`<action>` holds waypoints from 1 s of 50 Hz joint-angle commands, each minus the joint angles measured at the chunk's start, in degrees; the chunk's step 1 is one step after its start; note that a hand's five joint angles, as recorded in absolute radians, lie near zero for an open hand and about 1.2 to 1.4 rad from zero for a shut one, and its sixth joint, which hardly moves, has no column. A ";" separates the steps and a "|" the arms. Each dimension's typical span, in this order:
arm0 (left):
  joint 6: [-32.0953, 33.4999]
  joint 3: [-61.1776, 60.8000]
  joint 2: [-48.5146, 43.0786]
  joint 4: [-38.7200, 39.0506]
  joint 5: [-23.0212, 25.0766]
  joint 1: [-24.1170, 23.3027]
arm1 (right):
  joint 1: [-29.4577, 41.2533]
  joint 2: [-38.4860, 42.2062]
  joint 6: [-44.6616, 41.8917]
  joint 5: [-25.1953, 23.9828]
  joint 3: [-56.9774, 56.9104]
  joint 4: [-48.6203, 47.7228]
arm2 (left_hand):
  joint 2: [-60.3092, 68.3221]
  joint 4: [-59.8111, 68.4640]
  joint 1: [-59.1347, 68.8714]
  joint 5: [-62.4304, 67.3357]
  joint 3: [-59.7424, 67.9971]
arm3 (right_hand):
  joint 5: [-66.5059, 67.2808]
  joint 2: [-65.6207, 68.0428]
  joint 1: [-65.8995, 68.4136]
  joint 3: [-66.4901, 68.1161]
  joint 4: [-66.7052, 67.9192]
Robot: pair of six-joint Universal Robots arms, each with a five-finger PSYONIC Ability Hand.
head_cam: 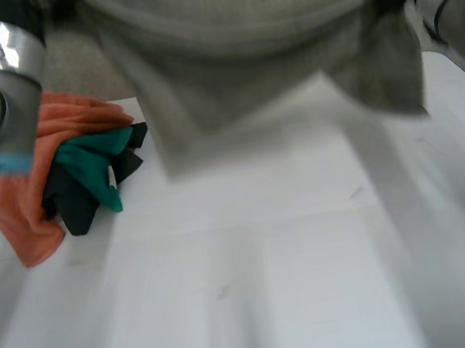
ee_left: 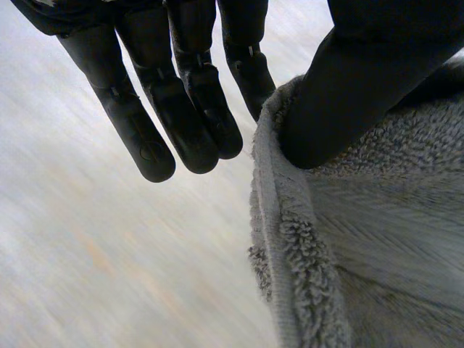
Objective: Fold the laundry.
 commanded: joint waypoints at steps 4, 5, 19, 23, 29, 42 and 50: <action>-4.24 3.82 -1.89 6.38 -3.81 0.37 | 0.09 -4.89 0.59 3.54 9.78 -16.29 | 11.40 11.21 15.61 14.81 11.61 | 14.03 13.03 17.28 12.12 11.38; -4.15 1.47 -1.89 4.55 -3.89 0.37 | 0.09 -5.15 -0.55 2.67 11.71 -15.94 | 11.40 11.21 15.61 14.81 11.61 | 14.03 13.03 17.28 12.12 11.38; -3.19 -32.38 0.12 1.27 -3.37 -2.70 | -0.09 0.30 -11.28 -0.24 30.62 -4.17 | 11.40 11.21 15.61 14.81 11.61 | 14.03 13.03 17.28 12.12 11.38; -3.01 -39.85 4.51 1.71 -2.40 -2.70 | -0.88 -0.14 -11.81 -0.33 36.75 0.41 | 11.40 11.21 15.61 14.81 11.61 | 8.42 7.42 11.68 6.52 5.78; -3.10 -44.34 11.01 1.71 0.32 -2.61 | -0.97 -1.98 -12.42 -0.50 42.31 0.50 | 11.40 11.21 15.61 14.81 11.61 | -11.78 -12.78 -8.53 -13.69 -14.43; -3.36 -48.92 17.97 1.71 1.12 -2.26 | -0.09 -4.01 -13.48 -1.30 43.90 -1.34 | 11.40 11.21 15.61 14.81 11.61 | 14.03 13.03 17.28 12.12 11.38; -3.98 -48.30 22.62 0.92 0.94 0.11 | -0.97 -11.64 -16.73 -0.59 44.95 -5.21 | 11.40 11.21 15.61 14.81 11.61 | 14.03 13.03 17.28 12.12 11.38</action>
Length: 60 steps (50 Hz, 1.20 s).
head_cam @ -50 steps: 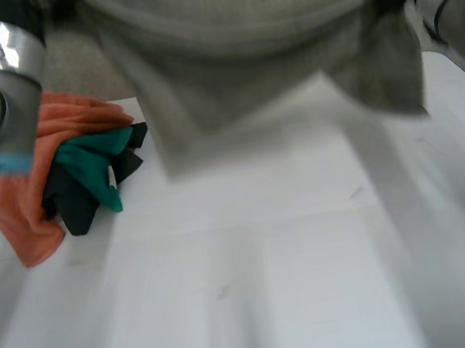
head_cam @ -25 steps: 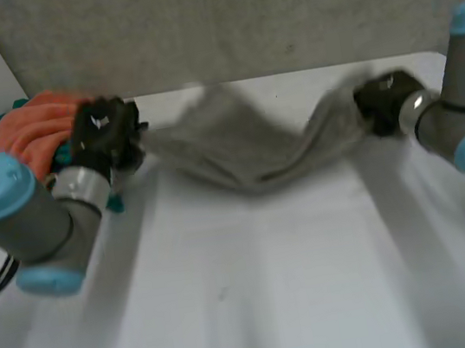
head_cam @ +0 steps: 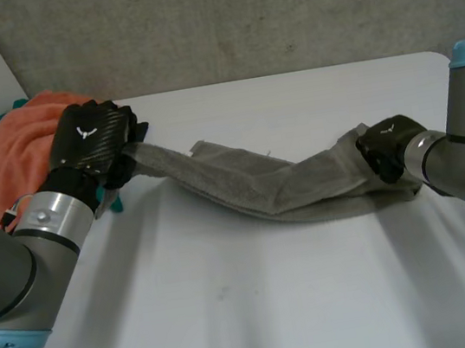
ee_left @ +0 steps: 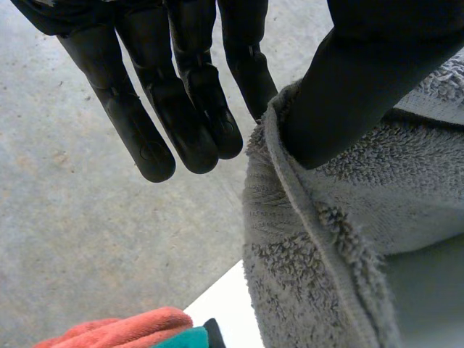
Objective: Fold the laundry.
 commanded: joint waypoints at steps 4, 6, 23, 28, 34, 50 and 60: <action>-1.48 1.45 7.62 -0.58 1.19 3.19 | -0.63 -12.39 -1.88 0.01 0.78 -0.32 | 11.40 11.21 15.61 14.80 11.60 | 13.69 12.63 16.19 12.17 11.55; -2.44 1.72 7.97 -0.67 2.51 3.19 | -0.72 -12.84 -1.88 0.01 1.49 1.44 | 11.40 11.21 15.61 14.80 11.60 | 13.69 12.63 16.19 12.17 11.55; -4.64 2.60 1.82 -0.23 5.77 1.79 | -0.19 -12.93 9.63 -0.52 23.90 -10.86 | 11.40 11.21 15.61 14.80 11.60 | -40.42 -41.47 -37.92 -41.94 -42.56; -4.73 3.39 2.00 -0.41 5.77 1.79 | 0.25 -12.23 11.48 -1.22 25.31 -14.72 | 11.40 11.21 15.61 14.80 11.60 | -38.74 -39.79 -36.24 -40.26 -40.88; -4.82 4.18 2.44 -0.49 5.77 1.61 | 0.34 -9.68 14.20 -1.49 24.34 -18.06 | 11.40 11.21 15.61 14.80 11.60 | -35.22 -36.27 -32.72 -36.74 -37.36; -4.91 5.58 2.70 -0.85 5.07 -0.06 | 1.66 0.42 13.94 -1.05 14.07 -19.03 | 11.40 11.21 15.61 14.80 11.60 | -25.30 -26.35 -22.80 -26.82 -27.44; -4.91 6.11 2.70 -1.28 4.63 0.12 | 1.31 0.96 13.85 -1.05 10.11 -18.60 | 11.40 11.21 15.61 14.80 11.60 | 13.69 12.63 16.19 12.17 11.55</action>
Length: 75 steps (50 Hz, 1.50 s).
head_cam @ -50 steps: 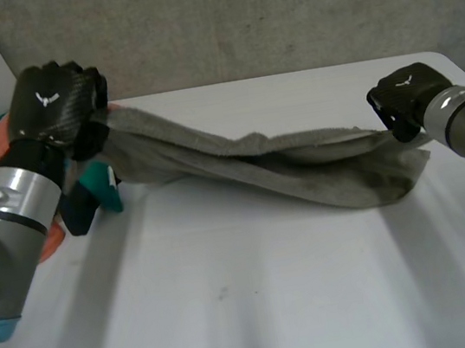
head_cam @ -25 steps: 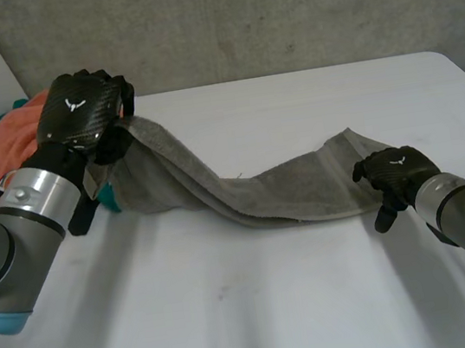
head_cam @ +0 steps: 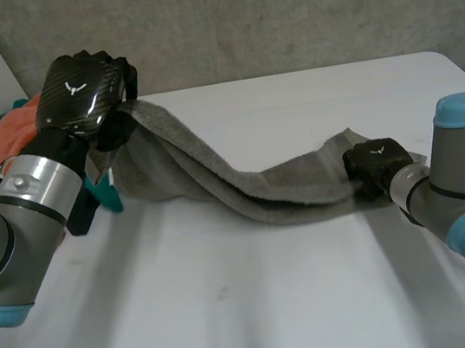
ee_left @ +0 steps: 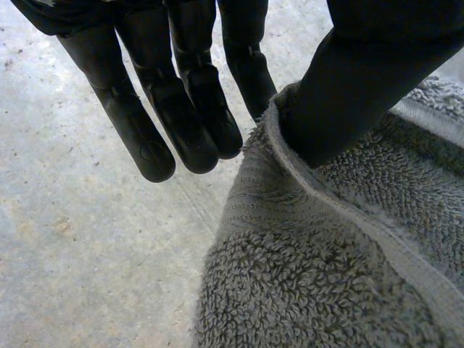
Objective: Fold the laundry.
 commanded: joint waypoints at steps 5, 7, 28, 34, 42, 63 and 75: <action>0.00 0.58 0.60 -1.89 -0.23 0.56 | -0.68 -4.80 -0.54 -0.15 -3.20 4.09 | 11.40 11.21 15.61 14.81 11.60 | 20.31 18.76 19.28 19.26 19.18; 0.09 0.67 1.57 -3.21 -0.14 0.65 | -1.03 -9.01 -1.41 -0.24 -3.72 6.55 | 11.40 11.21 15.61 14.81 11.60 | 20.31 18.76 19.28 19.26 19.18; 2.02 4.09 2.22 -26.86 0.74 4.69 | -8.15 -27.96 -29.72 -0.77 -17.97 41.46 | 11.40 11.21 15.61 14.81 11.60 | 20.31 18.76 19.28 19.26 19.18; 8.78 13.74 -9.92 -26.86 0.30 4.51 | -7.45 -18.46 -28.41 -0.07 -22.87 38.74 | 11.40 11.21 15.61 14.81 11.60 | 20.31 18.76 19.28 19.26 19.18; 14.15 45.37 -23.82 -18.27 -0.23 0.38 | -7.18 -5.00 -17.34 9.32 -48.17 19.16 | 11.40 11.21 15.61 14.81 11.60 | 20.31 18.76 19.28 19.26 19.18; 3.61 35.16 -20.49 -0.14 -6.29 2.23 | -2.52 -8.77 -12.84 8.81 -36.00 0.85 | 11.40 11.21 15.61 14.81 11.60 | 20.31 18.76 19.28 19.26 19.18; 7.73 10.70 -21.36 0.29 -6.21 4.07 | -2.61 -7.46 -13.55 7.67 -10.86 4.19 | 11.40 11.21 15.61 14.81 11.60 | 20.31 18.76 19.28 19.26 19.18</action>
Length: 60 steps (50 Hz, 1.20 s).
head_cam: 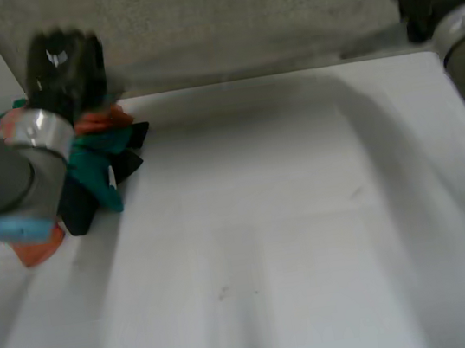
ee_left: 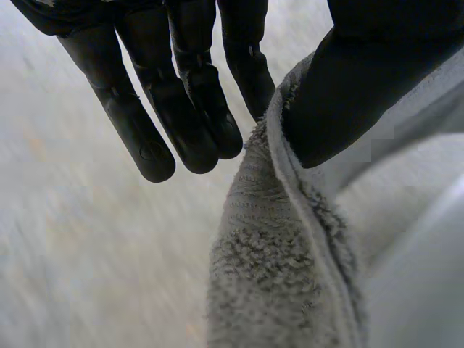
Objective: Fold the laundry.
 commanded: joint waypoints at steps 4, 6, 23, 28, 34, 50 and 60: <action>6.98 -14.18 -5.69 2.02 1.24 2.44 | -0.10 1.32 -0.52 -1.09 18.41 -0.75 | 11.38 11.17 15.61 14.66 11.60 | 12.00 12.91 15.93 12.31 11.39; 8.57 -14.36 -7.54 2.02 2.91 3.59 | -0.27 1.32 -0.60 -1.79 20.53 -1.10 | -8.00 -8.21 -3.77 -4.72 -7.78 | 12.00 12.91 15.93 12.31 11.39; 11.38 -13.92 -10.80 0.18 5.37 8.95 | -4.75 0.27 -0.52 -4.60 25.80 -0.84 | -23.59 -23.80 -19.36 -20.31 -23.37 | 12.00 12.91 15.93 12.31 11.39; 11.30 -14.19 -10.71 -0.26 7.22 8.78 | -4.58 -0.09 -0.43 -4.87 26.51 -0.84 | 3.58 3.37 7.81 6.86 3.80 | 12.00 12.91 15.93 12.31 11.39; 12.00 -15.06 -10.10 -6.22 8.37 8.78 | -4.67 -1.40 -0.43 -4.87 27.91 -0.67 | 11.38 11.17 15.61 14.66 11.60 | 12.00 12.91 15.93 12.31 11.39; 30.27 -38.26 24.95 -43.31 2.04 10.80 | -11.95 -21.08 -36.97 -4.25 42.49 25.34 | 11.38 11.17 15.61 14.66 11.60 | 12.00 12.91 15.93 12.31 11.39; 32.30 -36.87 22.97 -37.63 2.39 9.40 | -13.02 -20.40 -36.47 -4.52 44.36 17.63 | 11.38 11.17 15.61 14.66 11.60 | 12.00 12.91 15.93 12.31 11.39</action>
